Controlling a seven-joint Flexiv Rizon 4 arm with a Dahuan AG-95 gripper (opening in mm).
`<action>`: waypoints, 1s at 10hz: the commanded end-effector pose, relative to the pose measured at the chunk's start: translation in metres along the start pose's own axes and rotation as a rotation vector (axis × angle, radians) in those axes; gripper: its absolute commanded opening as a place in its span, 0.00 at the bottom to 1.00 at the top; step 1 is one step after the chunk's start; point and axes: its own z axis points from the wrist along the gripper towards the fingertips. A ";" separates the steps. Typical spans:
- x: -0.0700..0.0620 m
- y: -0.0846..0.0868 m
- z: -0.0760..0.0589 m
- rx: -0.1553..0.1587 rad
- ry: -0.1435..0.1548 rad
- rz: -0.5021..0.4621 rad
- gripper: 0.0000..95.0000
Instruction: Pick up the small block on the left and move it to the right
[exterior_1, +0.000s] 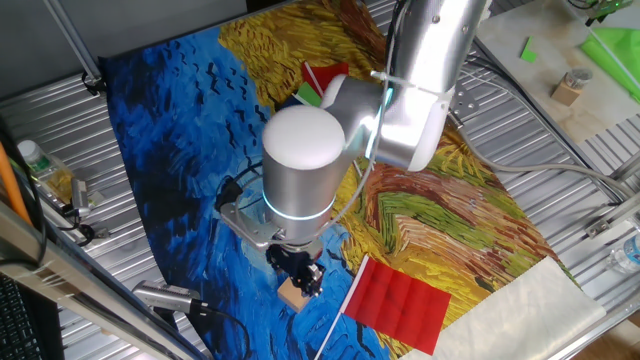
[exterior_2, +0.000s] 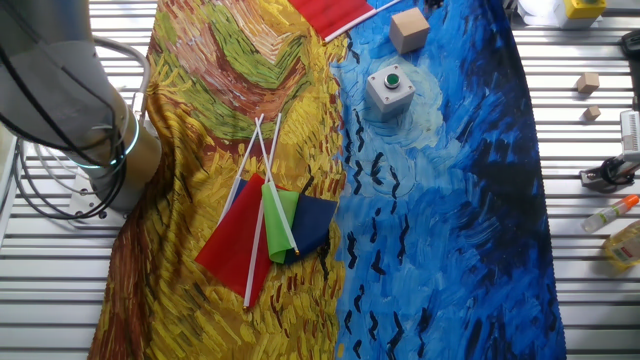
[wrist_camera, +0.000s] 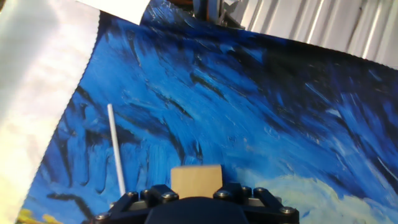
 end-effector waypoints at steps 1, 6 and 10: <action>0.004 0.006 -0.025 0.024 0.076 0.036 0.00; 0.016 0.013 -0.059 -0.014 0.175 0.041 0.00; 0.024 0.010 -0.060 -0.027 0.174 0.014 0.00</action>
